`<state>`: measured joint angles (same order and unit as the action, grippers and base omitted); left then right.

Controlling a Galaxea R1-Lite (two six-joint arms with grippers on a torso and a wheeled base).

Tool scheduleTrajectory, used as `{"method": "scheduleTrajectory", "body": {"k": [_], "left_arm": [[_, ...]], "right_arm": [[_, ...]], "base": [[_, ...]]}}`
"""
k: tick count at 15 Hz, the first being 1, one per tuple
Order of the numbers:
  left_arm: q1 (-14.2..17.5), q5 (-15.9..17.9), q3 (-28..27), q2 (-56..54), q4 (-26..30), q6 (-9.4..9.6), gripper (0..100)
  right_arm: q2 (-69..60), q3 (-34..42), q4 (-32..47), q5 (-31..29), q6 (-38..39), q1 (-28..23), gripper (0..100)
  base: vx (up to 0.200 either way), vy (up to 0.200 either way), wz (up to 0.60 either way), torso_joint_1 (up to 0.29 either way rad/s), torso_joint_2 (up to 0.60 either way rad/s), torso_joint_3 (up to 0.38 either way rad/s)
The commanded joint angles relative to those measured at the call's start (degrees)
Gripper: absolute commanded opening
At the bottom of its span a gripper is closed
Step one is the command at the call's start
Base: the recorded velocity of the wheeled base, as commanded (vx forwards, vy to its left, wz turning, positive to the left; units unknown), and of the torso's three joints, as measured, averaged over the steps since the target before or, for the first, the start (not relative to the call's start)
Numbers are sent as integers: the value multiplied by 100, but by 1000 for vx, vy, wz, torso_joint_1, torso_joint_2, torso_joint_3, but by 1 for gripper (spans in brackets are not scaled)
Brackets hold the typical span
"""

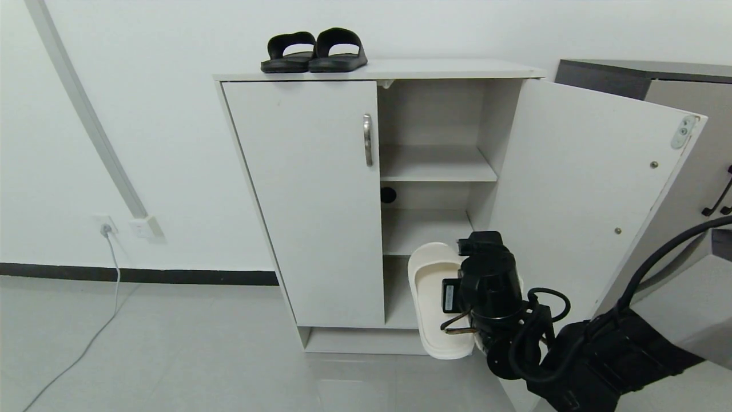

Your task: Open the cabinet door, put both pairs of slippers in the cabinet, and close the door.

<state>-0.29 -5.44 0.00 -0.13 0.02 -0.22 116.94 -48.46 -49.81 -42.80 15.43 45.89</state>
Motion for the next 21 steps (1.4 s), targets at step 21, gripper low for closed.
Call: {"method": "scheduleTrajectory", "body": {"k": [21], "left_arm": [[12,-10,0,13,-2,-13,0]], "right_arm": [[118,196,-187,307,-67,-18,0]], "base": [[0,0,0,0,0,0]]}}
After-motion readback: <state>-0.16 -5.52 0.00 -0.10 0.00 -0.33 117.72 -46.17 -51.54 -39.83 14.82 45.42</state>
